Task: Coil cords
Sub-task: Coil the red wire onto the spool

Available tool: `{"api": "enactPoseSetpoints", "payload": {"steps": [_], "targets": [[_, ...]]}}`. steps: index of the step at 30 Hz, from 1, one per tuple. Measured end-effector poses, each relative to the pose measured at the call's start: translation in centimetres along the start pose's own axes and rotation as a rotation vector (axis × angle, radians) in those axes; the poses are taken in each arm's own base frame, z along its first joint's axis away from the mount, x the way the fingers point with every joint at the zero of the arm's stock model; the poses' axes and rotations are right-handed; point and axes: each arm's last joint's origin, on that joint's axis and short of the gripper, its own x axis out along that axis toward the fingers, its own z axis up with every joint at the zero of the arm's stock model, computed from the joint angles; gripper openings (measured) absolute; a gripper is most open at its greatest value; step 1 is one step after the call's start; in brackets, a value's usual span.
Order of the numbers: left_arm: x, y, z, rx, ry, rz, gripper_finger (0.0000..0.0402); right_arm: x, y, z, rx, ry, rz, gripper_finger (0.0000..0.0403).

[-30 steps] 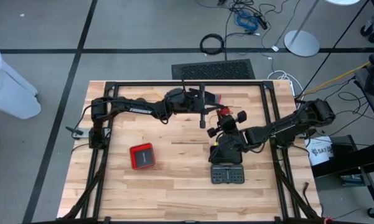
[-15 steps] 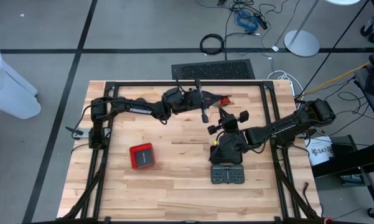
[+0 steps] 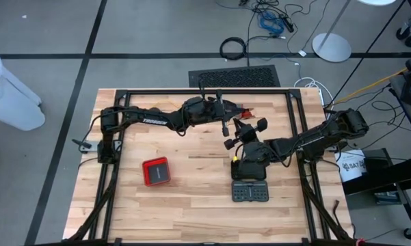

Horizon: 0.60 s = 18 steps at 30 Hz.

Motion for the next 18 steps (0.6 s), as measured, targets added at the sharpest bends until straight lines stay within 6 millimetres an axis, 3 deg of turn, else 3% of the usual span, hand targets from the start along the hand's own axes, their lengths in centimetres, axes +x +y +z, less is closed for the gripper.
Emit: {"api": "enactPoseSetpoints", "payload": {"steps": [5,13,18], "targets": [[0.0,-0.1,-0.7,0.082,0.070,-0.028,0.0000,-0.2,0.2,0.4,-0.019,-0.002,0.017,0.0000],[-0.3,-0.3,-1.3,0.141,0.120,-0.073,0.0000,-1.4,1.0,3.1,-0.123,-0.026,0.019,0.0000],[-0.4,-0.4,-1.4,0.130,0.140,-0.112,0.0000,-2.8,0.2,4.4,-0.163,-0.034,-0.027,0.0000]]}}
